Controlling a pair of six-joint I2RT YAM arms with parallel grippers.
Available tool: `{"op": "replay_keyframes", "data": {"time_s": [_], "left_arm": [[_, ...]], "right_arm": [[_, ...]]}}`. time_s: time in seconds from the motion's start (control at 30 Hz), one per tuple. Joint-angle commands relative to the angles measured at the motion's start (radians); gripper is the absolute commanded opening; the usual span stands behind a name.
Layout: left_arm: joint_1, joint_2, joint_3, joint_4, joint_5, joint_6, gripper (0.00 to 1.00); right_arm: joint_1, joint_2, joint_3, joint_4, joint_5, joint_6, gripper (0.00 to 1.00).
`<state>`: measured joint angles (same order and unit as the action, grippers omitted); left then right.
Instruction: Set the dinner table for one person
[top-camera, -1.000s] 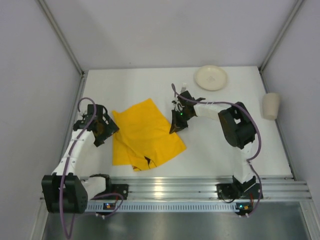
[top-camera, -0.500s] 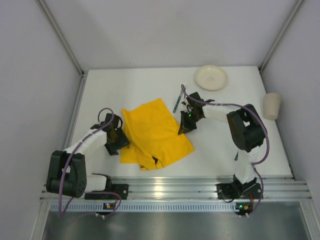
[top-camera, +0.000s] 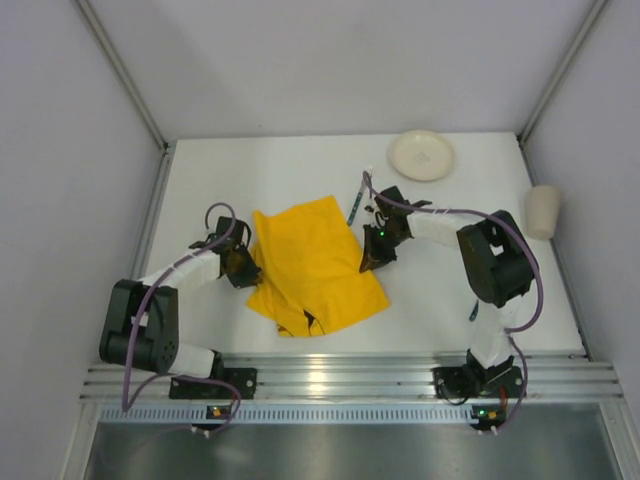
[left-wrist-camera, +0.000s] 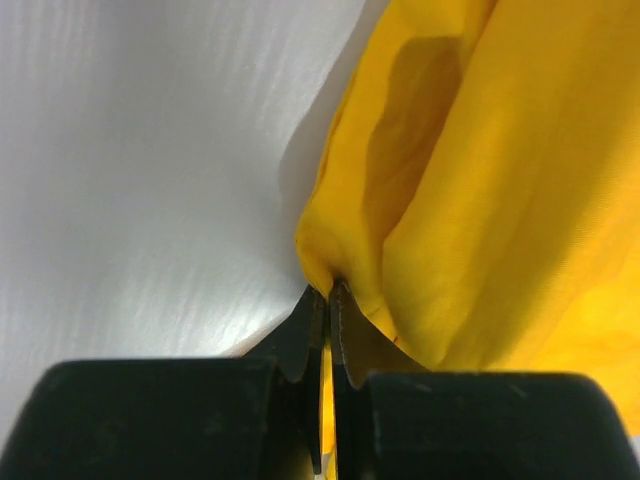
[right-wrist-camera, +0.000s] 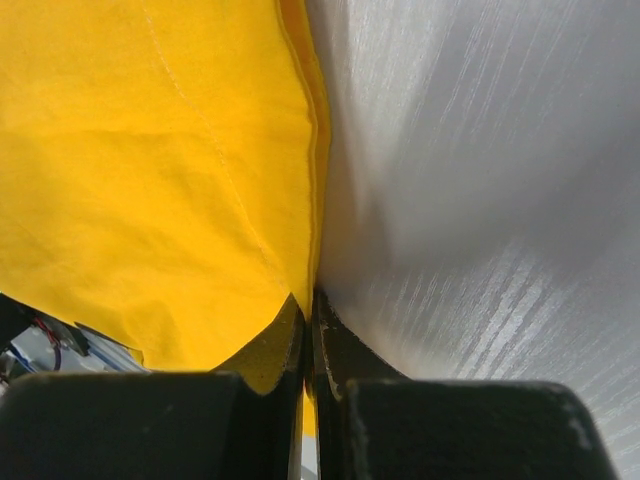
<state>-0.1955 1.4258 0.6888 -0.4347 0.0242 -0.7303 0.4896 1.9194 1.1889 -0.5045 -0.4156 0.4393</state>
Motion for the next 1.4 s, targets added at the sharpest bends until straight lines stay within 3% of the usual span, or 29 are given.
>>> {"op": "replay_keyframes", "data": {"time_s": [0.0,0.13,0.3,0.63,0.77,0.8,0.87,0.9,0.93,1.0,1.03,1.07,1.1,1.27,1.37], "left_arm": [[-0.001,0.084,-0.02,0.018,-0.015,0.032,0.0],[0.065,0.064,0.125,-0.189,-0.231,0.066,0.0],[0.23,-0.077,0.159,-0.33,-0.384,0.077,0.0],[0.238,-0.139,0.245,-0.61,-0.55,-0.169,0.0],[0.237,-0.198,0.268,-0.699,-0.531,-0.231,0.02],[0.237,-0.209,0.281,-0.713,-0.517,-0.231,0.12],[0.237,-0.238,0.282,-0.713,-0.453,-0.216,0.72],[0.237,-0.255,0.282,-0.701,-0.426,-0.202,0.86],[0.237,-0.263,0.281,-0.69,-0.403,-0.163,0.95],[0.237,-0.284,0.275,-0.614,-0.347,-0.101,0.98],[0.235,-0.289,0.273,-0.583,-0.343,-0.045,0.98],[0.237,-0.291,0.268,-0.543,-0.322,-0.014,0.98],[0.235,-0.285,0.253,-0.492,-0.301,0.021,0.98],[0.235,-0.15,0.229,-0.201,-0.087,0.184,0.98],[0.226,-0.009,0.241,-0.094,0.034,0.244,0.93]], "right_arm": [[-0.006,0.02,-0.051,-0.072,0.129,-0.053,0.0],[-0.023,0.021,-0.046,-0.112,0.182,-0.047,0.0],[-0.059,0.009,-0.063,-0.178,0.306,-0.024,0.0],[-0.065,-0.028,-0.106,-0.35,0.437,0.081,0.0],[-0.062,-0.03,-0.132,-0.42,0.448,0.104,0.0],[-0.06,-0.028,-0.158,-0.425,0.424,0.098,0.0],[-0.054,-0.02,-0.184,-0.43,0.339,0.066,0.0],[-0.051,-0.025,-0.213,-0.427,0.327,0.058,0.0],[-0.049,-0.036,-0.227,-0.419,0.314,0.047,0.04],[-0.045,-0.08,-0.245,-0.417,0.304,0.039,0.25],[-0.046,-0.114,-0.244,-0.428,0.31,0.035,0.58],[-0.045,-0.128,-0.229,-0.434,0.313,0.03,0.81],[-0.045,-0.14,-0.212,-0.446,0.322,0.027,0.98],[-0.046,-0.146,-0.045,-0.505,0.399,-0.013,1.0],[-0.045,-0.11,0.084,-0.483,0.353,-0.051,1.0]]}}
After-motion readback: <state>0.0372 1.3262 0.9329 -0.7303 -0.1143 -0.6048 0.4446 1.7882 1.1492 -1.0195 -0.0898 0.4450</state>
